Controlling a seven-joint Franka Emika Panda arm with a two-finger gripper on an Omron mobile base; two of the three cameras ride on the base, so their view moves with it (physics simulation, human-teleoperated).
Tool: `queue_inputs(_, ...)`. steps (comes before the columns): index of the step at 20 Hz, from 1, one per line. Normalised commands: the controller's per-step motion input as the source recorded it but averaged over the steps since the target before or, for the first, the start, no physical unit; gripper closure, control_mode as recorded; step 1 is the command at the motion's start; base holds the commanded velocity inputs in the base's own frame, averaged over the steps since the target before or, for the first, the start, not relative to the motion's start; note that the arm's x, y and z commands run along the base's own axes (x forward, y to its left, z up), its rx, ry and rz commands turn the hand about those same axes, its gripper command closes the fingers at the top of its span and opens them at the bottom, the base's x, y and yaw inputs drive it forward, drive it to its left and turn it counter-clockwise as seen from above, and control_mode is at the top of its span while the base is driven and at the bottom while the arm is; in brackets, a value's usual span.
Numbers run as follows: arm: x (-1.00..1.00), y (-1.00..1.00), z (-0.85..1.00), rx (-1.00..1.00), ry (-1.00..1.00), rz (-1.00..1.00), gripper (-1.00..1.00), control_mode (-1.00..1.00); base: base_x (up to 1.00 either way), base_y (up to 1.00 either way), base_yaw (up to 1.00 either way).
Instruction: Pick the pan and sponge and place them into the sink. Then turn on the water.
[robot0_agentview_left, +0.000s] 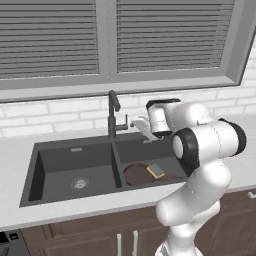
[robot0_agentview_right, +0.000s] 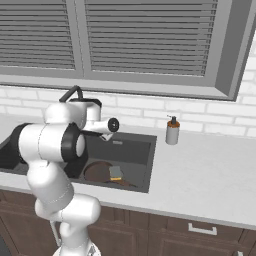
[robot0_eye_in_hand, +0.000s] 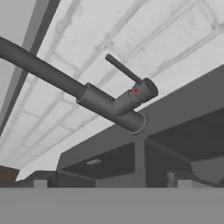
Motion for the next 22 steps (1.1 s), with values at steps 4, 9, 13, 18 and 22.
queue_inputs(4,0.24,0.07,0.0,0.03,0.0,-0.01,-1.0,-1.0,0.0,0.0,0.0)
queue_inputs(9,0.28,0.02,0.0,0.03,0.0,-0.01,-1.0,-1.0,0.0,0.0,0.0)
queue_inputs(13,0.31,0.0,0.0,0.0,0.0,-0.02,-1.0,-1.0,0.0,0.0,0.0)
queue_inputs(18,0.15,0.06,-0.05,0.0,0.0,-0.01,-1.0,-1.0,0.0,0.0,0.0)
queue_inputs(22,0.1,0.09,-0.08,0.0,-0.01,0.0,-1.0,-1.0,0.0,0.0,0.0)
